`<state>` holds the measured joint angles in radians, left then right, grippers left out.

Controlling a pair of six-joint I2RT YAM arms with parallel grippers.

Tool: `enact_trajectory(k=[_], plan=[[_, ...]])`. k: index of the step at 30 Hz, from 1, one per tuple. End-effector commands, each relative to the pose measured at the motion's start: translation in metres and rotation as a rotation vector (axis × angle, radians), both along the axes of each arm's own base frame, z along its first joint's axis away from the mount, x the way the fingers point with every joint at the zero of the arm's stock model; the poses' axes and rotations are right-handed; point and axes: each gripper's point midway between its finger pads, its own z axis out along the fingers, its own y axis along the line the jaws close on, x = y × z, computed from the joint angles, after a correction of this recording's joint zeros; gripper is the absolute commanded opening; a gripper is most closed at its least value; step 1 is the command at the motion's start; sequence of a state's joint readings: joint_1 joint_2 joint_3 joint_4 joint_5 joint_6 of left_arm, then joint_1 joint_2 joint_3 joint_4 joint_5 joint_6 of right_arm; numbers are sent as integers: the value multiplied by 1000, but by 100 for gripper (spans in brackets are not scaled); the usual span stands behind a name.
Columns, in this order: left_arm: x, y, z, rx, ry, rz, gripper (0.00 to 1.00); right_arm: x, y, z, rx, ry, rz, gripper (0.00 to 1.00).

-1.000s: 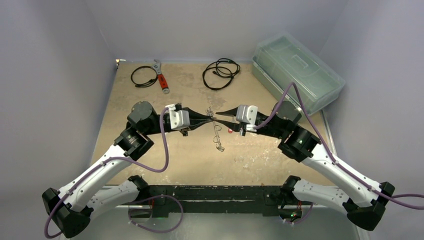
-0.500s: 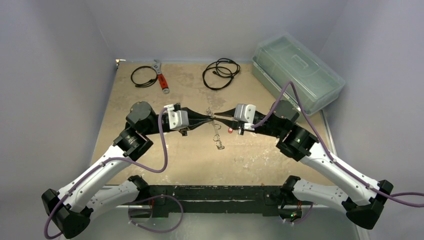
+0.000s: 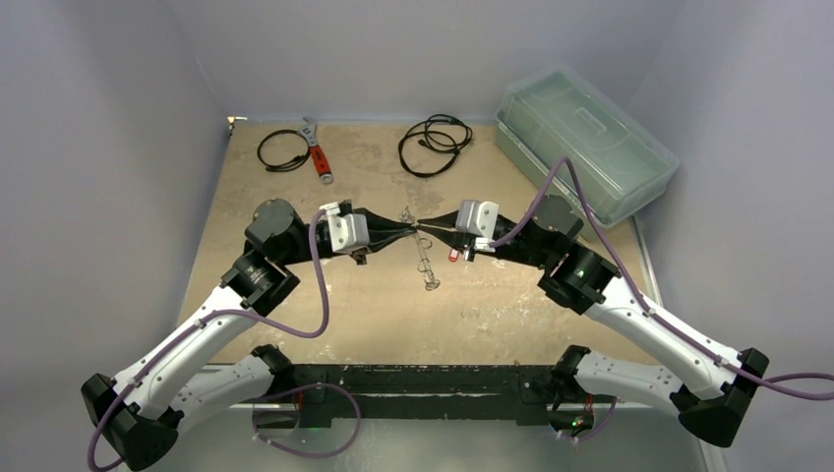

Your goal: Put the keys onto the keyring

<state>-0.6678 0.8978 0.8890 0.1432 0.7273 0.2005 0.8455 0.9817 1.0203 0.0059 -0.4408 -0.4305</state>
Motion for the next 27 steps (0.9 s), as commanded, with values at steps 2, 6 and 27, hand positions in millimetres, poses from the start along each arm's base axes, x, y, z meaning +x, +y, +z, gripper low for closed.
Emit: enact_trajectory(k=[2,6,27], plan=[[-20,-1,23,-60,-68,-82,0,5,7,5,27,-13,4,11],[-20,-2,22,-60,-67,-84,0,1,10,6,27,-15,35,1],[10,28,23,-33,-122,190,46,16,-3,6,-19,-67,-72,0]])
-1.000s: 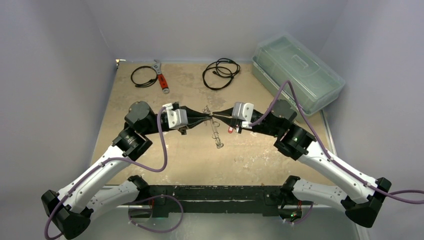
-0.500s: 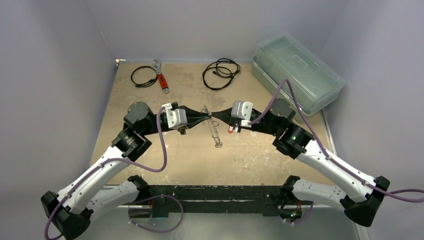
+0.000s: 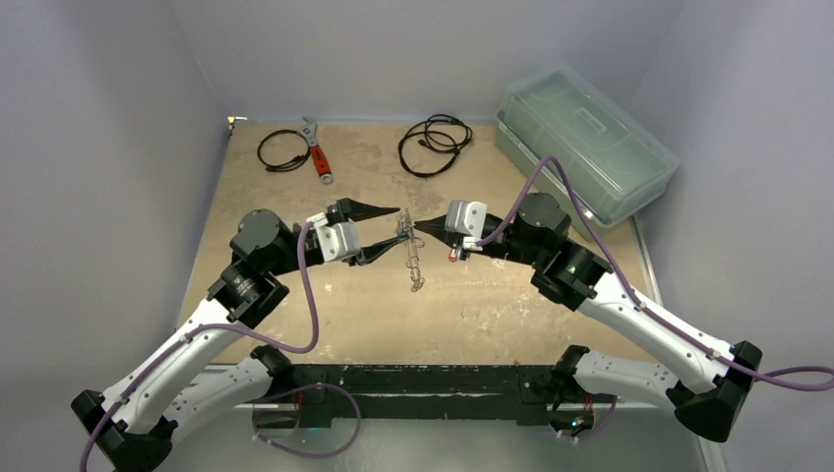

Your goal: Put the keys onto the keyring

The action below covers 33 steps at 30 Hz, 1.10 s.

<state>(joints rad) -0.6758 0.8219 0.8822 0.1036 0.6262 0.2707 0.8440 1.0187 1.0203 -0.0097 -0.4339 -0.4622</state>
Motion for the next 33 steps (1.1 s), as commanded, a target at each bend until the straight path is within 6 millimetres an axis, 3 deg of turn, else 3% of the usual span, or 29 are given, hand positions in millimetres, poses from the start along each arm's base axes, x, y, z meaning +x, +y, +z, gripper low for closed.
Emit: enact_trajectory(k=[1,7,10,16,18,23,29,33], plan=[[10,14,12,-30,-45,112,46,8,-9,21,28,-73,-69,0],[29,34,26,-124,-41,273,47,10,-15,22,70,-79,-101,0],[39,44,26,-183,-19,355,57,17,-20,24,95,-86,-154,0],[91,80,15,-336,165,688,79,40,-37,23,150,-74,-320,0],[109,86,5,-339,242,784,80,49,-47,22,177,-63,-398,0],[144,73,-26,-260,430,909,80,67,-78,30,247,-50,-595,0],[160,52,-58,-197,531,900,79,78,-115,39,327,-32,-794,0],[169,52,-74,-196,576,927,74,80,-137,49,415,-11,-896,0]])
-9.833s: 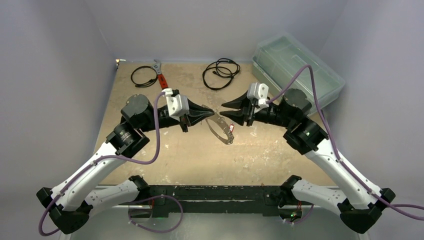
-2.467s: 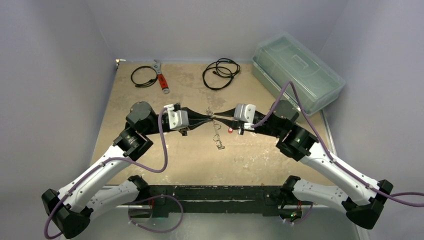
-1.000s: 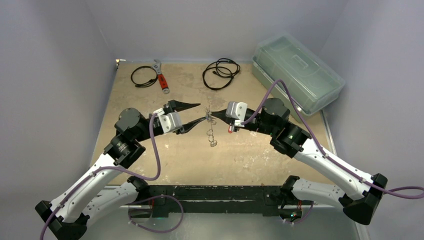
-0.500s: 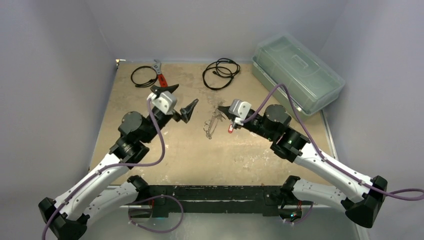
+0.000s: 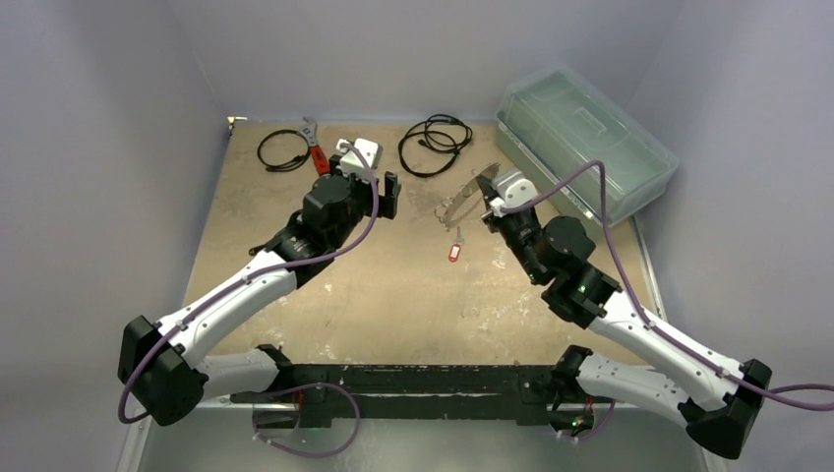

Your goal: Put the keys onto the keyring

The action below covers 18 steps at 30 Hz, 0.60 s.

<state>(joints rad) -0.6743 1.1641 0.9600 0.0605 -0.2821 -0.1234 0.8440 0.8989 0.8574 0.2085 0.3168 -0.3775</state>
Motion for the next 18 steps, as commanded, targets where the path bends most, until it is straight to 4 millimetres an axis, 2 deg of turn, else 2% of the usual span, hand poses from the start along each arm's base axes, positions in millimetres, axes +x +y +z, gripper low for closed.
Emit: enact_trajectory(k=[1,3,5,7,8,10,14,18], plan=[[12,3,10,-97,21,73,73,1,-41,41,218,-62,-178,0],[17,3,-7,-111,73,108,73,-2,-50,47,259,-68,-203,0],[22,-6,-28,-110,129,102,71,-5,-55,52,283,-74,-209,0],[28,-21,-56,-104,202,73,69,-7,-60,55,289,-75,-217,0],[29,-28,-62,-116,223,52,68,-9,-62,56,289,-78,-217,0],[32,-46,-87,-135,285,11,65,-12,-66,60,290,-84,-222,0],[37,-70,-122,-140,359,-20,61,-17,-74,65,289,-85,-232,0],[43,-95,-151,-75,439,-17,60,-20,-79,67,290,-69,-242,0]])
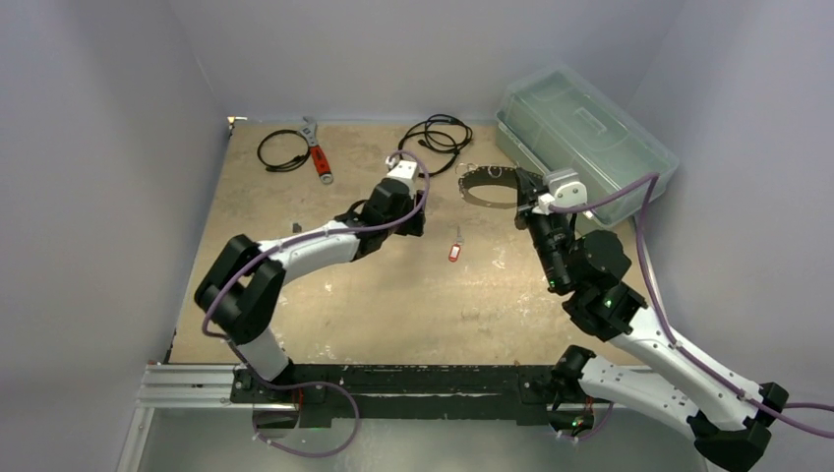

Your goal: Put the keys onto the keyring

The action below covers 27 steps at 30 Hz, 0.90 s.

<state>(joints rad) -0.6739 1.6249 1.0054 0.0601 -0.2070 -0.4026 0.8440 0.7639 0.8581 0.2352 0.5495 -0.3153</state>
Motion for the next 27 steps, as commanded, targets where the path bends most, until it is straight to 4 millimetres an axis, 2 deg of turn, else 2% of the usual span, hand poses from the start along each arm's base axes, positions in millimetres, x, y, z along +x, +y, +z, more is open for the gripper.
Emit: enact_trajectory(k=[1,4,7,18,27], plan=[[15,-48,10,-60,28,-28,58,-9,-18,26,82,-32,-34,0],[12,-65,-20,-22,127,-70,49,-12,-24,29,104,-39,-45,0],[10,-81,-35,-19,157,-104,46,-15,-25,32,110,-47,-38,0],[-5,-113,-56,11,167,-190,37,-24,-46,45,153,-80,-88,0],[-7,-129,-64,49,143,-180,33,-25,-47,47,145,-81,-82,0]])
